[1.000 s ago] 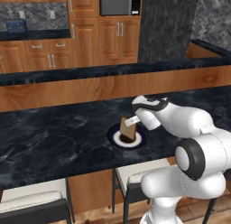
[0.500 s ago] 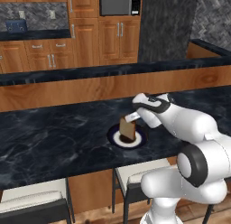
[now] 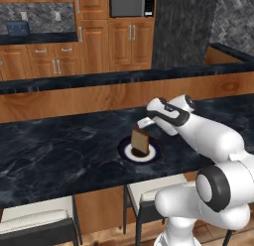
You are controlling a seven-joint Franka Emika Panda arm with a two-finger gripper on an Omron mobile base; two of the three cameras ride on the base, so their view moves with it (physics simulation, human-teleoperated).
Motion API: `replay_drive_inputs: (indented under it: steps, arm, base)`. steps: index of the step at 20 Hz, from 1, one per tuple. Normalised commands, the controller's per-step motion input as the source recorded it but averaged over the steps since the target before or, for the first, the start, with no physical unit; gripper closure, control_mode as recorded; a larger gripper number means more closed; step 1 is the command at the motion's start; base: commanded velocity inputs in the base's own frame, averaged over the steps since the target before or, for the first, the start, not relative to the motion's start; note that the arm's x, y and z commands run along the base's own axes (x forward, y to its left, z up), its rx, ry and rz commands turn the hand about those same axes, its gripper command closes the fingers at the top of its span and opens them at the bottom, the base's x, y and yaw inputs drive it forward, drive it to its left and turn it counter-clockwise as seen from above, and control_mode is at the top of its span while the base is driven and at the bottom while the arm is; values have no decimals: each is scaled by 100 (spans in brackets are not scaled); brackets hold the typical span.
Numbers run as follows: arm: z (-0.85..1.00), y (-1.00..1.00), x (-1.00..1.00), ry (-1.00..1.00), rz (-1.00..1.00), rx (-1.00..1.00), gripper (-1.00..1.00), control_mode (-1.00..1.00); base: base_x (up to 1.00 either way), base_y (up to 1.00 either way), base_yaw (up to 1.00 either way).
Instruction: Start the toaster. Once the lever pops up, take the bread to the plate on the dining counter.
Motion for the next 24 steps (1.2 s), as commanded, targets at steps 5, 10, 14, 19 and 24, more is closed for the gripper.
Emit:
replay_drive_inputs:
  steps: [5,10,14,19,24]
  arm:
    - [47,-18,-22,7,-2,0,-100,-100]
    - [47,-42,-31,10,-5,0,-100,-100]
    - [42,-34,-36,9,-8,0,-100,-100]
    - [32,-33,-45,8,-11,0,-100,-100]
    - [6,-14,-54,3,-17,-4,-100,-100]
  base:
    - [0,0,0]
    - [0,0,0]
    - [0,0,0]
    - [0,0,0]
    - [0,0,0]
